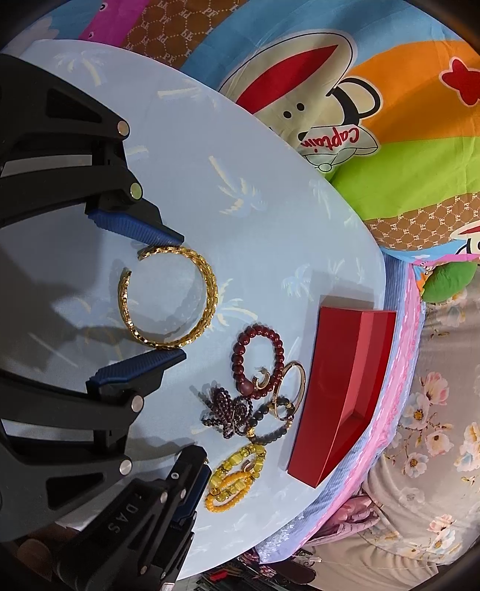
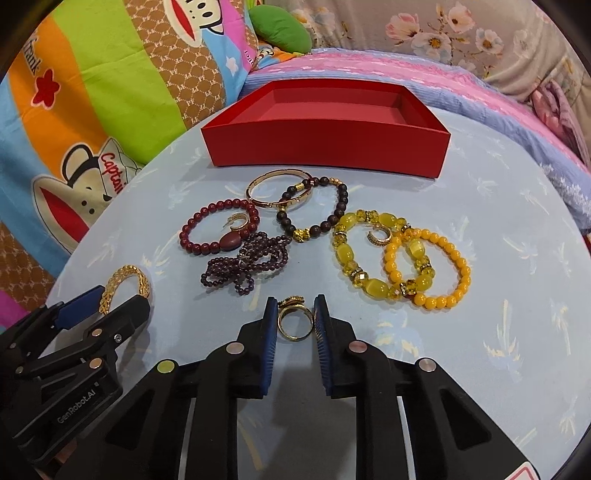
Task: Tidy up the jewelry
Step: 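Carry the bangle and ring into the red tray and open both tools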
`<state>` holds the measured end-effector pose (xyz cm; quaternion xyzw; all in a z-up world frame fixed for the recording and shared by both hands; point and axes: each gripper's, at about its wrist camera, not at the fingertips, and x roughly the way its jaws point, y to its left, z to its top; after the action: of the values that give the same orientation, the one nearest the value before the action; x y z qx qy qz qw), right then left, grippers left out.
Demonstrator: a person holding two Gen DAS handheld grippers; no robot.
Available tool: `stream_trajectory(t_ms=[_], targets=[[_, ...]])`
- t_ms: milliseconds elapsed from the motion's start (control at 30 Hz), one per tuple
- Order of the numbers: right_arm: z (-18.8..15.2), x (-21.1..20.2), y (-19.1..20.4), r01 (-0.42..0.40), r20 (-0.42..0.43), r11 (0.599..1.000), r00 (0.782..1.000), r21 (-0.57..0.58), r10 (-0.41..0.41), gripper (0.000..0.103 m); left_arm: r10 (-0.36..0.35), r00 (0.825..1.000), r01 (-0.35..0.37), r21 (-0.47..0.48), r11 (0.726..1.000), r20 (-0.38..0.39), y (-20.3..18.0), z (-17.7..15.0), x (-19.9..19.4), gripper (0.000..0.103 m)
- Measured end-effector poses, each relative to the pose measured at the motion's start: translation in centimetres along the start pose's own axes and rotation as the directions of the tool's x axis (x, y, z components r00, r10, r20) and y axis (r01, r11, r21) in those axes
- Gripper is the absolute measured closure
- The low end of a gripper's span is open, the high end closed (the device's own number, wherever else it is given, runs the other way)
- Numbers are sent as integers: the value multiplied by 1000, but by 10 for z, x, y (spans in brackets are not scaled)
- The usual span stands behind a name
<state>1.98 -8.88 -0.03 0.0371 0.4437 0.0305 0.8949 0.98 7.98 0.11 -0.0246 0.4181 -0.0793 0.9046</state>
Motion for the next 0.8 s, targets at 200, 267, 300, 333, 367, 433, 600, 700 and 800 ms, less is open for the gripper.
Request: stream_trajectory(t_ms=[200, 267, 300, 333, 367, 433, 600, 700, 800], targets=[[-2, -6, -12, -10, 3, 1000, 1000, 22, 10, 85, 7, 1000, -7, 8, 1000, 3, -4, 2, -1, 49], [-1, -10, -18, -10, 6, 1000, 1000, 27, 10, 85, 0, 1000, 0, 9, 1000, 2, -7, 4, -3, 49], [0, -12, -20, -8, 8, 1000, 1000, 27, 8, 85, -5, 1000, 5, 13, 1000, 4, -9, 6, -5, 49], [2, -15, -24, -6, 14, 1000, 1000, 28, 5, 85, -9, 1000, 9, 19, 1000, 8, -11, 8, -6, 49], [5, -18, -28, -6, 20, 999, 1000, 33, 5, 85, -15, 1000, 14, 29, 999, 17, -14, 13, -9, 49], [13, -22, -36, -15, 29, 999, 999, 41, 14, 85, -30, 999, 29, 43, 999, 28, -20, 24, -12, 49], [54, -30, -60, -9, 81, 999, 997, 35, 6, 85, -88, 994, 83, 77, 994, 64, -38, 70, -13, 49], [90, -28, -76, -23, 107, 999, 994, 42, 19, 85, -114, 990, 104, 116, 988, 87, -52, 112, -6, 49], [136, -16, -92, -49, 119, 997, 992, 56, 42, 85, -134, 986, 119, 138, 983, 103, -63, 151, 7, 49]])
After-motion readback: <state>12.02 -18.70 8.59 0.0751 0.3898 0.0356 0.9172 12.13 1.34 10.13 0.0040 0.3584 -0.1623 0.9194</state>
